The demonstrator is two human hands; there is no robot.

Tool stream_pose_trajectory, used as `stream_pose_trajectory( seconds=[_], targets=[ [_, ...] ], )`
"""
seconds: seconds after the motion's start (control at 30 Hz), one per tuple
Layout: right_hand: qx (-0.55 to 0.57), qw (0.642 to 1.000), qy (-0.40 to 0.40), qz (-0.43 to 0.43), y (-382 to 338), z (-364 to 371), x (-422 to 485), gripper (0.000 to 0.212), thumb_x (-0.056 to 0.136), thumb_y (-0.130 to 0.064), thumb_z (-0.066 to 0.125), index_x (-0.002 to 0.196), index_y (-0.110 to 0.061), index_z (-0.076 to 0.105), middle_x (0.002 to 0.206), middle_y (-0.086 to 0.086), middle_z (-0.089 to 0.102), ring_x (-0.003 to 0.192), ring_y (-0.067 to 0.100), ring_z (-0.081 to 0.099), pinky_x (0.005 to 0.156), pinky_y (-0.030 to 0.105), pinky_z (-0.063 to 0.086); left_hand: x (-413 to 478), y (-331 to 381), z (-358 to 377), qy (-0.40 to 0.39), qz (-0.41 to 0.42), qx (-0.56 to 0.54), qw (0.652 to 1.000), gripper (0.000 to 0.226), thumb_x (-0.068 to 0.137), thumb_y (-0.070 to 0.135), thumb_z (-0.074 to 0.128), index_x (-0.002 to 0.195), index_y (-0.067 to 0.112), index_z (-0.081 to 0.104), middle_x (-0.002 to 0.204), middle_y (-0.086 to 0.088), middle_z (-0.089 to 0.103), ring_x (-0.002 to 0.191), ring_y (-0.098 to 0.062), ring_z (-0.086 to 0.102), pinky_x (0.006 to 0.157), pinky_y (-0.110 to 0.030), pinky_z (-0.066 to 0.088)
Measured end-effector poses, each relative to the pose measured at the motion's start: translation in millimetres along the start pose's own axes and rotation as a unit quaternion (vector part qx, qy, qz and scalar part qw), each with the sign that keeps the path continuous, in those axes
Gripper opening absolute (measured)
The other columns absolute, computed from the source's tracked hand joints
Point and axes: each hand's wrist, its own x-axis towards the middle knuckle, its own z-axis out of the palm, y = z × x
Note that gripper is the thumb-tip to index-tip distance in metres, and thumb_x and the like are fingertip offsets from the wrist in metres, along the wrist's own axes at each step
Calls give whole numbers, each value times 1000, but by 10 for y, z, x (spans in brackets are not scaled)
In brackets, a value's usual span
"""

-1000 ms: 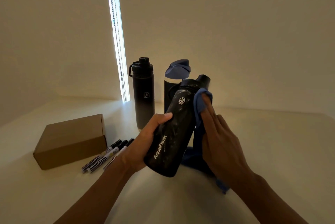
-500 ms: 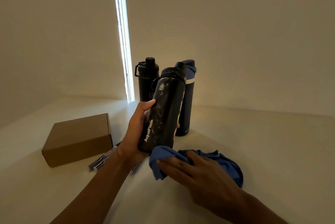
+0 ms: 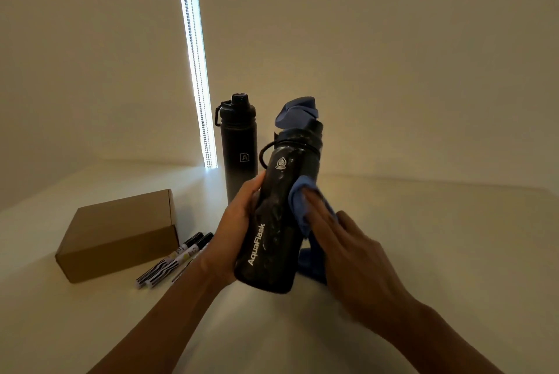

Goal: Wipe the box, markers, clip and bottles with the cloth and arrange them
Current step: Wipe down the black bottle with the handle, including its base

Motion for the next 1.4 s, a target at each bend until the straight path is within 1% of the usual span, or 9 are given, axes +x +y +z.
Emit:
stream_pose_trajectory(
  seconds=[0.13,0.2,0.33,0.57,0.7,0.83,1.0,1.17,1.4],
  targets=[
    [-21,993,-97,-62,-174,22,-25,106,71,-26,88,151,-37,20,127,-10,47,95,16,64,70,33,61,82,84,-59,50,26,-57,997,47,96,46,48,124,11,61,78,-6,79,66,-17,76,54,-28,61],
    [-16,976,-188,-105,-251,37,-9,125,72,-37,90,148,-48,-8,140,-15,48,113,16,61,88,37,59,86,140,-85,58,14,-71,996,56,95,53,50,126,9,62,84,-11,78,67,-22,75,56,-32,63],
    [-49,985,-135,-98,-235,34,-26,160,38,-50,98,164,-26,3,128,-15,53,78,2,64,51,16,51,98,145,-143,62,-7,-72,995,66,94,62,53,132,9,62,103,-18,76,81,-29,75,67,-39,64],
    [-21,998,51,-29,64,-31,101,77,86,-47,52,155,-23,29,108,5,58,70,12,61,56,18,50,61,24,-30,-8,-37,5,999,57,92,60,48,125,17,66,99,-12,79,84,-26,76,77,-38,62],
    [29,996,71,51,223,-101,133,88,87,-41,42,160,-44,-7,104,16,60,73,19,59,55,27,55,74,4,51,-47,-72,33,996,59,79,66,55,116,22,68,96,-11,80,82,-26,78,77,-39,61],
    [88,991,79,60,199,-129,128,76,88,-46,38,158,-42,8,105,13,58,77,19,58,63,17,47,162,-16,-13,-54,-39,31,997,125,25,84,88,125,14,63,76,0,79,67,-12,77,60,-26,60],
    [-12,999,-46,-13,-116,-74,0,123,72,-38,88,163,-35,6,107,-11,49,74,-1,39,52,6,34,88,2,-86,12,-37,-21,999,62,90,61,52,123,10,67,100,-17,78,83,-25,78,67,-34,63],
    [-6,976,-170,-137,-298,-13,-20,162,54,-27,100,151,-48,-28,136,-1,57,91,15,67,64,37,60,84,158,-156,48,-26,-53,997,77,87,66,51,138,10,57,113,-21,75,85,-29,76,66,-39,64],
    [-51,993,-63,-82,-126,-22,-36,145,53,-40,97,160,-35,-2,118,-13,37,69,0,50,48,16,50,100,71,-130,54,-55,-52,996,76,84,66,53,136,10,63,118,-19,75,98,-30,76,76,-40,62]
  ],
)
